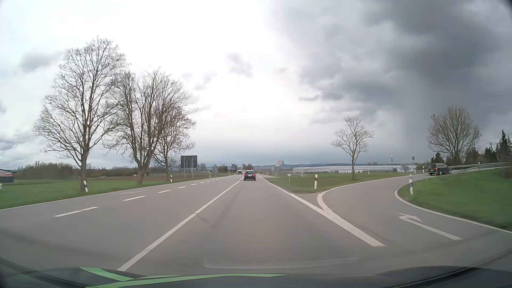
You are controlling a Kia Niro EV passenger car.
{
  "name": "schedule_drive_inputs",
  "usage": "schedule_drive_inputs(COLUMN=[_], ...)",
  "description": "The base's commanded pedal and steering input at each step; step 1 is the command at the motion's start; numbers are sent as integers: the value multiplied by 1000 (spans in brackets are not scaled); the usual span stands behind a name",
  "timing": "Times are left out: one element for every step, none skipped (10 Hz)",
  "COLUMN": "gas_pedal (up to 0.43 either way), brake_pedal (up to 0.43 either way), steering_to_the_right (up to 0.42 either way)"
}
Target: Follow the waypoints while adhering to traffic rules and regulations
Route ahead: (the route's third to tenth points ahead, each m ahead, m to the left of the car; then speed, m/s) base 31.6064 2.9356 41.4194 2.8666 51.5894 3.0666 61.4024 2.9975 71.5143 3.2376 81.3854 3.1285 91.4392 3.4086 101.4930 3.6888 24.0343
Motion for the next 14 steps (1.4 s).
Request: schedule_drive_inputs(gas_pedal=[67,67,67,67,59,59,59,59,59,59,59,59,59,59], brake_pedal=[0,0,0,0,0,0,0,0,0,0,0,0,0,0], steering_to_the_right=[0,0,-1,-1,-1,-1,-2,-1,-2,-2,-1,-2,-1,-2])
